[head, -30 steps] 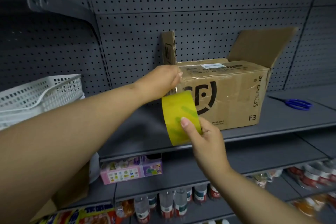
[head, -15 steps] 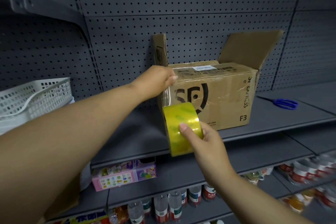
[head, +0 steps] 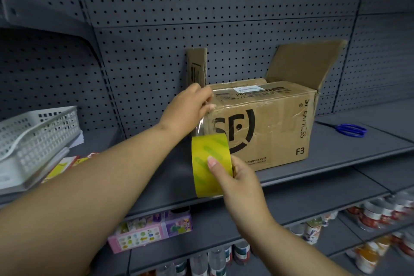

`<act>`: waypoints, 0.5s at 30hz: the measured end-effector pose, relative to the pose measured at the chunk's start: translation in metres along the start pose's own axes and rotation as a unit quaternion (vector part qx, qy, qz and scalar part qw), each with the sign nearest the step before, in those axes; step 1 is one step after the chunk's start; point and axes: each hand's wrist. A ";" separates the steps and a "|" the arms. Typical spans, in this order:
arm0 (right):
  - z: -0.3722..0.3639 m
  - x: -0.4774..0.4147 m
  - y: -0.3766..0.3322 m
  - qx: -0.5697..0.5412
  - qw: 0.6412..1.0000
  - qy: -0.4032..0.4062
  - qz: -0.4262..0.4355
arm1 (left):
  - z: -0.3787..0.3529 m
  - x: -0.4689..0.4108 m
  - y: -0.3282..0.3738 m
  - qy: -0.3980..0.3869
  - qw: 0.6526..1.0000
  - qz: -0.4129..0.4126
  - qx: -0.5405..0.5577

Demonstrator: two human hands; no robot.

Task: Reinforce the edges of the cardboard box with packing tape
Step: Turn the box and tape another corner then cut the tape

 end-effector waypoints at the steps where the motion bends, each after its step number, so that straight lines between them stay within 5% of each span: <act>1: -0.001 -0.001 0.002 0.003 1.000 0.002 -0.001 | -0.003 0.001 -0.002 0.011 1.000 -0.005 -0.015; 9: -0.004 -0.009 0.007 -0.004 1.000 -0.002 -0.013 | -0.016 0.000 -0.016 0.067 0.994 -0.038 0.083; 15: -0.003 -0.013 0.008 -0.015 1.000 -0.019 -0.017 | -0.015 0.003 -0.028 0.028 0.994 -0.103 0.029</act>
Point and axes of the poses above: each hand's wrist, its own x-axis away from the middle knuckle, its own z-axis out of the back of the hand, y = z × x, and after that the axes turned 7 degrees about x, right-handed
